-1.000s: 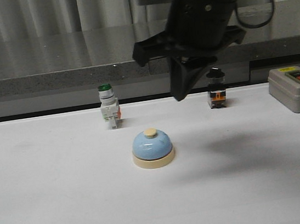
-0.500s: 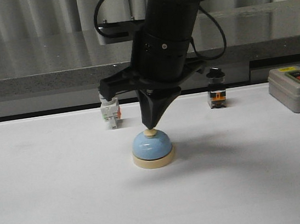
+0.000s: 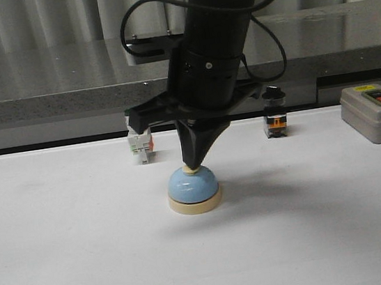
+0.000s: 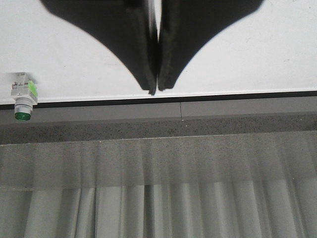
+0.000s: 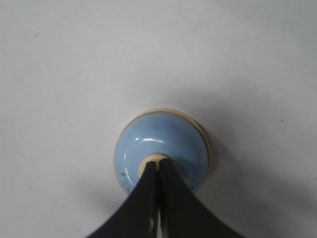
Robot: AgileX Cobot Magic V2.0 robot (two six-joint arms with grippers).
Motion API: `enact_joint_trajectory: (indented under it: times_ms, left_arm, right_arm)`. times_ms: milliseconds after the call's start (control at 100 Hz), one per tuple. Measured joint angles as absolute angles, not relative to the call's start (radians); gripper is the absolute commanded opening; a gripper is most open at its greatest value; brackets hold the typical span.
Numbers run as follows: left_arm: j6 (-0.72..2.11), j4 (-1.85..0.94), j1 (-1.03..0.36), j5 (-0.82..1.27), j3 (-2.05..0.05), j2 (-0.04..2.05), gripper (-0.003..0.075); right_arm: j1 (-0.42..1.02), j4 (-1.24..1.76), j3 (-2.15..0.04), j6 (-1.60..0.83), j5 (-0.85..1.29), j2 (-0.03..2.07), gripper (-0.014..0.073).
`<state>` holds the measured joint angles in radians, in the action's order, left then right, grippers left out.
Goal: Place and press bell with both arms
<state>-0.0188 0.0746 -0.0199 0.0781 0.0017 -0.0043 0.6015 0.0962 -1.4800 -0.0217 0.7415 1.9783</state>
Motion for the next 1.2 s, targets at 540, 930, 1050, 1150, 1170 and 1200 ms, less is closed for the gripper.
enact_joint_trajectory:
  times_ms: [540, 930, 1050, 1150, 1170, 1200]
  left_arm:
    - [-0.019, 0.075, -0.02, 0.078, 0.002, -0.004, -0.002]
    - [-0.019, 0.075, -0.02, 0.078, 0.002, -0.004, -0.002]
    - [-0.019, 0.075, -0.02, 0.078, 0.002, -0.004, -0.002]
    - [-0.019, 0.075, -0.02, 0.078, 0.002, -0.004, -0.002]
    - [-0.019, 0.075, -0.02, 0.078, 0.002, -0.004, -0.0019]
    - [-0.019, 0.075, -0.02, 0.078, 0.002, -0.004, -0.0019]
  right_arm:
    - [0.44, 0.028, -1.27, -0.022, 0.677, 1.49, -0.006]
    - [0.166, 0.024, -0.822, -0.022, 0.529, 0.958, -0.006]
    - [0.111, 0.024, -0.701, -0.022, 0.504, 0.779, -0.006]
    - [0.089, 0.024, -0.623, -0.022, 0.498, 0.621, -0.006]
    - [0.089, 0.024, -0.61, -0.022, 0.498, 0.59, -0.006]
    - [0.089, 0.024, -0.595, -0.022, 0.498, 0.55, -0.006]
